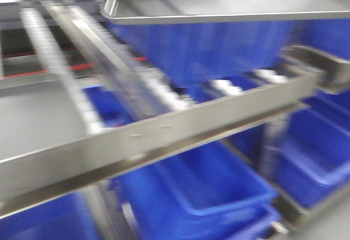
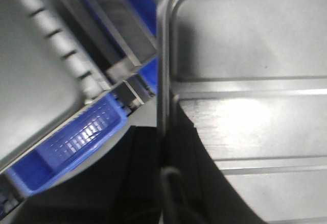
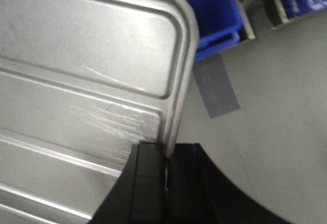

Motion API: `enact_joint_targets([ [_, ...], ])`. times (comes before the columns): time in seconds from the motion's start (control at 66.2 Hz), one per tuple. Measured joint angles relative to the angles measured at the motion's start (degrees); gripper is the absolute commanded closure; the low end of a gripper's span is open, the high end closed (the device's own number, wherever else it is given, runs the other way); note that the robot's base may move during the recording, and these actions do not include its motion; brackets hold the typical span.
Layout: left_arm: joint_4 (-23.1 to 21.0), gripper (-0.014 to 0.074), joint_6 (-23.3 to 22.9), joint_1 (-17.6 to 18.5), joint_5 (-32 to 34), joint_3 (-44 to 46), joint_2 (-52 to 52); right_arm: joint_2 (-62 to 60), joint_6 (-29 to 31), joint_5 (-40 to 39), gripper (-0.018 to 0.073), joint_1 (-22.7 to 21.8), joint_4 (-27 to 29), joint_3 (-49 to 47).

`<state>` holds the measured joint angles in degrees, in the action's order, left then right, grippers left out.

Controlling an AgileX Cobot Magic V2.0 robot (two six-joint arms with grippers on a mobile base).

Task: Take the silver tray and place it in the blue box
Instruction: 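Drive the base away from the shelf holding the tray in both grippers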

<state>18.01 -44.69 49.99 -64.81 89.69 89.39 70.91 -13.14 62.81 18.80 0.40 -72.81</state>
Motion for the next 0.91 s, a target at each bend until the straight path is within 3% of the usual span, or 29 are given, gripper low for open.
enact_joint_targets([
  [0.907, 0.00, 0.0701, 0.00, 0.00, 0.12, 0.00, 0.00, 0.00, 0.00, 0.09, 0.0501, 0.00, 0.00, 0.00],
])
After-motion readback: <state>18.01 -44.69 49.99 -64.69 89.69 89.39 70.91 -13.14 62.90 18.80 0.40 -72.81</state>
